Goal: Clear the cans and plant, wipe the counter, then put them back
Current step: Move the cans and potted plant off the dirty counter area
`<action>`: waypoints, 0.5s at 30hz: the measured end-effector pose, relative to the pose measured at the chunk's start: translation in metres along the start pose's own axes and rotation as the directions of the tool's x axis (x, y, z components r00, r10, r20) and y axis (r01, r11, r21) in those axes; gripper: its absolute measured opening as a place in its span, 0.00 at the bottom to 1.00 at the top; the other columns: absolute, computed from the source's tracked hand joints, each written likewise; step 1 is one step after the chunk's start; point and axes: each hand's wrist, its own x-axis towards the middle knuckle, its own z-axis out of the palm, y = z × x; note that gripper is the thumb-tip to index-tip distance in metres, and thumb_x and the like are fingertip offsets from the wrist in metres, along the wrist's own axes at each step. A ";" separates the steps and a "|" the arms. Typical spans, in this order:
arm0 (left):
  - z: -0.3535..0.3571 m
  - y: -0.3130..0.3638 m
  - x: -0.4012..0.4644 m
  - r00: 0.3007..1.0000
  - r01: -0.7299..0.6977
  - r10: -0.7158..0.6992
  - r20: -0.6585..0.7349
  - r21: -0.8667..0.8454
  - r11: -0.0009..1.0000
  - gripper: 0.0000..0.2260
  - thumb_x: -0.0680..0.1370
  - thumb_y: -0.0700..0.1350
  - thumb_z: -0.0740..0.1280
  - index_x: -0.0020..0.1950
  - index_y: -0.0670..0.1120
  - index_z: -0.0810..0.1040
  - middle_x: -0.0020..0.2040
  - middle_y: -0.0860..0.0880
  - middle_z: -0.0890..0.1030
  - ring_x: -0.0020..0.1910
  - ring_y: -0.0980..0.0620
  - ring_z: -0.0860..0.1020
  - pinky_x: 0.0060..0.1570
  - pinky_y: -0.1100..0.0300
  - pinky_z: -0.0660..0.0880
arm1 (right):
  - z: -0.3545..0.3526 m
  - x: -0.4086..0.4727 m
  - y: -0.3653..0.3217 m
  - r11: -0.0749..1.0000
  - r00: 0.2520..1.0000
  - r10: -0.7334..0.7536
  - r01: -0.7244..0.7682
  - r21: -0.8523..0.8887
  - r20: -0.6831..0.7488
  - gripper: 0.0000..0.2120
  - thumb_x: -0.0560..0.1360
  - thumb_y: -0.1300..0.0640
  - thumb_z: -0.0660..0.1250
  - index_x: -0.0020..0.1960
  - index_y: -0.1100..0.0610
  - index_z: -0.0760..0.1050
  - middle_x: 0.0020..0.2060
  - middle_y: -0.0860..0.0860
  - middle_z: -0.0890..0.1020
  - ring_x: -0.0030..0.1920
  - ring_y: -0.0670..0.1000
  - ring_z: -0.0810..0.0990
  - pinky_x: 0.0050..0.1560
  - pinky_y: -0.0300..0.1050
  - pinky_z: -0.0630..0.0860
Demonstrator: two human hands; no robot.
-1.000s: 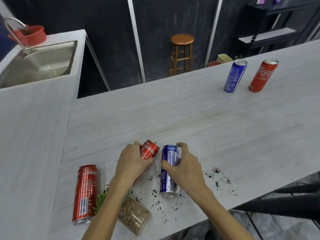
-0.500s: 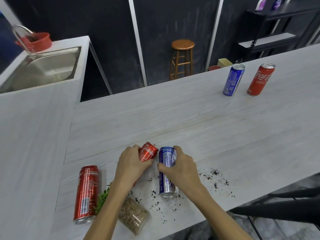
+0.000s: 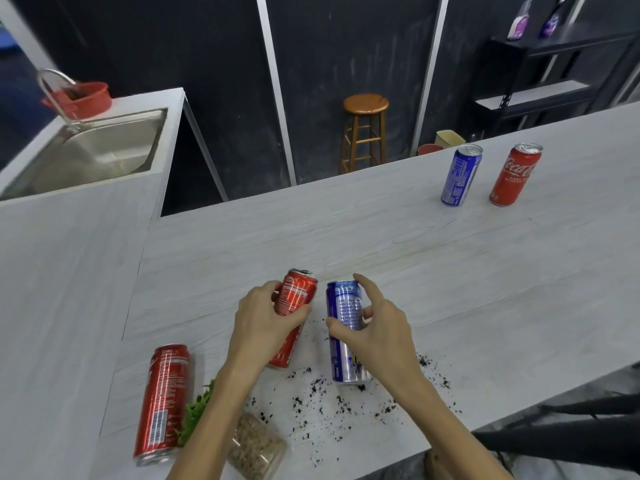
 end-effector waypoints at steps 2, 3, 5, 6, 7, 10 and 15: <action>0.005 0.009 0.005 1.000 0.007 -0.008 -0.018 -0.050 0.999 0.22 0.72 0.60 0.77 0.61 0.51 0.79 0.50 0.55 0.82 0.45 0.62 0.79 0.40 0.68 0.72 | -0.012 0.007 0.000 0.999 0.999 -0.023 0.024 0.032 -0.031 0.43 0.70 0.43 0.79 0.80 0.39 0.62 0.49 0.50 0.82 0.48 0.48 0.83 0.49 0.44 0.81; 0.008 0.013 0.008 0.999 0.012 -0.014 -0.029 -0.070 0.997 0.23 0.72 0.60 0.77 0.62 0.51 0.79 0.52 0.53 0.82 0.47 0.61 0.79 0.42 0.66 0.74 | -0.018 0.012 0.000 0.998 0.998 -0.036 0.038 0.048 -0.045 0.43 0.70 0.43 0.79 0.80 0.38 0.62 0.51 0.50 0.82 0.50 0.49 0.83 0.52 0.47 0.81; 0.017 0.022 0.014 0.998 0.017 -0.022 -0.051 -0.099 0.995 0.24 0.72 0.60 0.76 0.64 0.50 0.79 0.54 0.52 0.82 0.49 0.57 0.81 0.46 0.61 0.76 | -0.032 0.022 0.001 0.995 0.995 -0.063 0.069 0.073 -0.075 0.42 0.71 0.43 0.79 0.79 0.36 0.62 0.53 0.50 0.82 0.52 0.49 0.83 0.53 0.48 0.82; 0.022 0.027 0.018 0.998 0.016 -0.023 -0.064 -0.110 0.994 0.24 0.72 0.60 0.76 0.64 0.51 0.79 0.55 0.52 0.82 0.50 0.55 0.81 0.48 0.59 0.77 | -0.039 0.028 0.003 0.993 0.993 -0.075 0.083 0.083 -0.090 0.42 0.71 0.44 0.79 0.79 0.36 0.61 0.54 0.50 0.81 0.52 0.48 0.83 0.51 0.45 0.82; 0.027 0.032 0.022 0.997 0.016 -0.025 -0.078 -0.121 0.992 0.24 0.72 0.61 0.76 0.64 0.51 0.79 0.55 0.52 0.82 0.50 0.55 0.81 0.49 0.57 0.78 | -0.047 0.035 0.004 0.991 0.991 -0.085 0.094 0.092 -0.100 0.42 0.72 0.44 0.79 0.79 0.36 0.61 0.56 0.50 0.81 0.52 0.47 0.82 0.49 0.41 0.81; 0.044 0.049 0.039 0.993 0.024 -0.042 -0.114 -0.155 0.988 0.26 0.72 0.61 0.76 0.66 0.52 0.78 0.58 0.52 0.81 0.52 0.54 0.81 0.53 0.54 0.80 | -0.067 0.060 0.012 0.988 0.987 -0.105 0.117 0.100 -0.118 0.43 0.72 0.44 0.79 0.81 0.39 0.61 0.61 0.50 0.80 0.57 0.47 0.82 0.51 0.41 0.82; 0.077 0.087 0.077 0.980 0.057 -0.091 -0.176 -0.192 0.980 0.30 0.72 0.59 0.78 0.69 0.51 0.75 0.62 0.52 0.81 0.57 0.52 0.81 0.59 0.50 0.80 | -0.099 0.111 0.032 0.989 0.983 -0.114 0.127 0.081 -0.141 0.39 0.72 0.48 0.80 0.79 0.49 0.67 0.65 0.49 0.78 0.58 0.47 0.80 0.55 0.40 0.78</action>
